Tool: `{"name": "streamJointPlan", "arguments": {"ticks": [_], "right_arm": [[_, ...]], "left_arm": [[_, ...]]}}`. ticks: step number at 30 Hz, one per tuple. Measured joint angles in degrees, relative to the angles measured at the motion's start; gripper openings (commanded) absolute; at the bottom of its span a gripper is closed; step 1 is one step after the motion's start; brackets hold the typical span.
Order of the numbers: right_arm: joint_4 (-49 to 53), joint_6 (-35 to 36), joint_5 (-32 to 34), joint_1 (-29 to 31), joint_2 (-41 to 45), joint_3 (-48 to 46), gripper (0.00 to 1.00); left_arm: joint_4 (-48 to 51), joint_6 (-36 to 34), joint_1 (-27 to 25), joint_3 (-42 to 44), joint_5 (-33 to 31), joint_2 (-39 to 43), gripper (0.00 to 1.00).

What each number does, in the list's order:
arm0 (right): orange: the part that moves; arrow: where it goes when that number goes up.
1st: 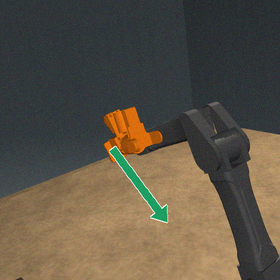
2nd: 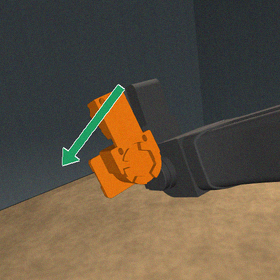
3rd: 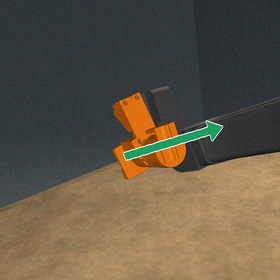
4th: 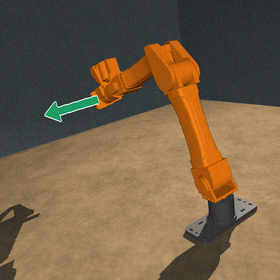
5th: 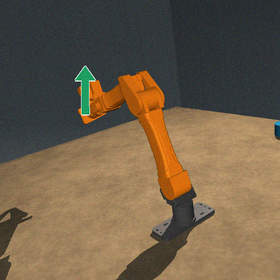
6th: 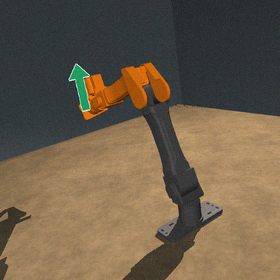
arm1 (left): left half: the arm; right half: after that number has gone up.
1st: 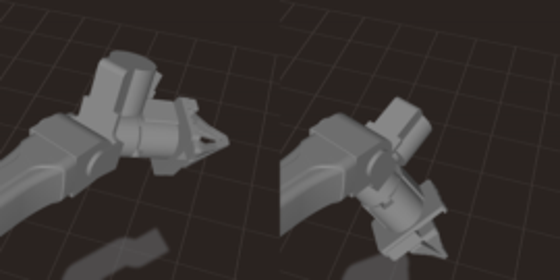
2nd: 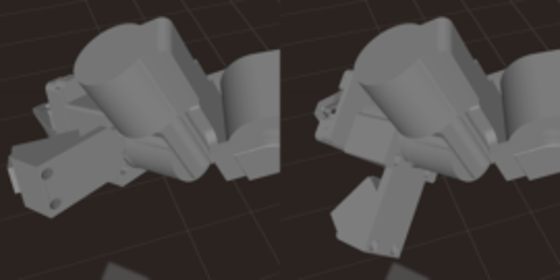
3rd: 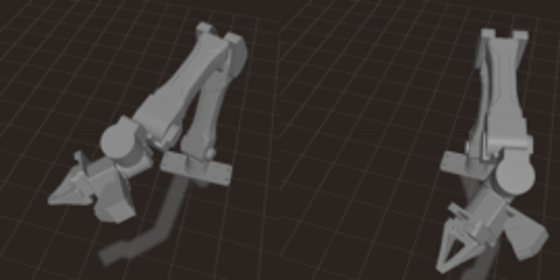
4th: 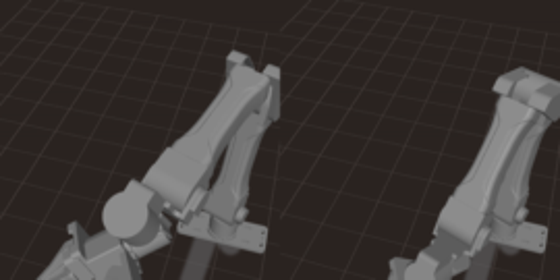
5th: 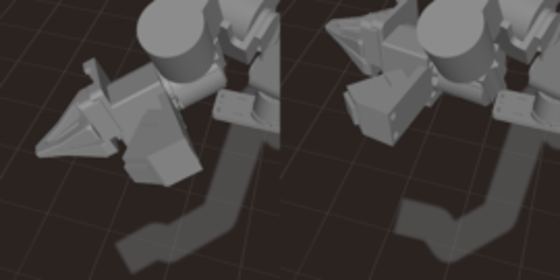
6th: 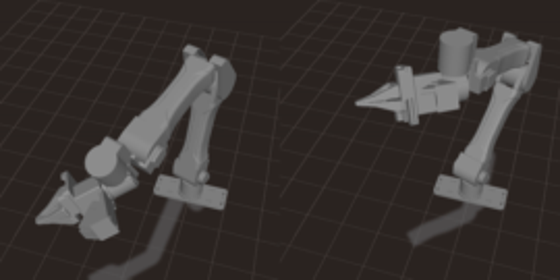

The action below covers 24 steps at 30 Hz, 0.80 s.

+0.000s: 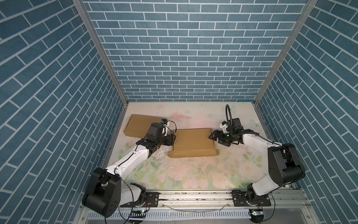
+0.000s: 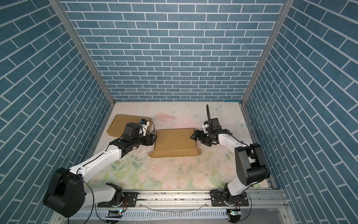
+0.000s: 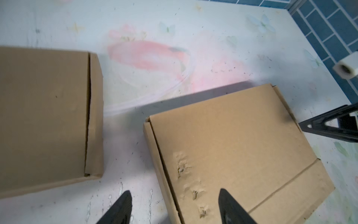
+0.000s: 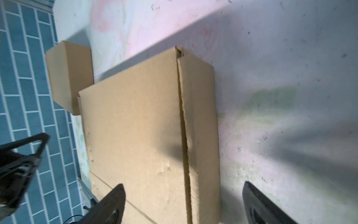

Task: Fold the paper box

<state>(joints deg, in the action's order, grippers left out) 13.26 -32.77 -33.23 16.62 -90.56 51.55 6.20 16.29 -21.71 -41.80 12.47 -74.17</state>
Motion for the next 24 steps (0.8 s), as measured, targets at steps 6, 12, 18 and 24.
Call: {"name": "streamJointPlan", "arguments": {"ticks": [6,12,18,24], "right_arm": [[-4.3,-2.1,-5.2,-1.1,-1.1,-1.6,0.97],[-7.1,-3.3,-8.0,-1.8,-3.4,-3.8,0.98],[-8.5,-3.9,-9.3,-2.4,-4.9,-5.4,0.99],[-10.6,-4.8,-11.7,-2.4,-4.6,-7.3,0.99]], "left_arm": [[-4.2,6.2,1.6,0.6,4.9,-7.2,0.70],[-10.3,10.5,3.4,2.2,8.9,-13.2,0.62],[-15.8,13.8,4.7,3.0,13.4,-16.6,0.39],[-18.5,15.0,8.1,2.2,19.4,-19.7,0.24]]}}
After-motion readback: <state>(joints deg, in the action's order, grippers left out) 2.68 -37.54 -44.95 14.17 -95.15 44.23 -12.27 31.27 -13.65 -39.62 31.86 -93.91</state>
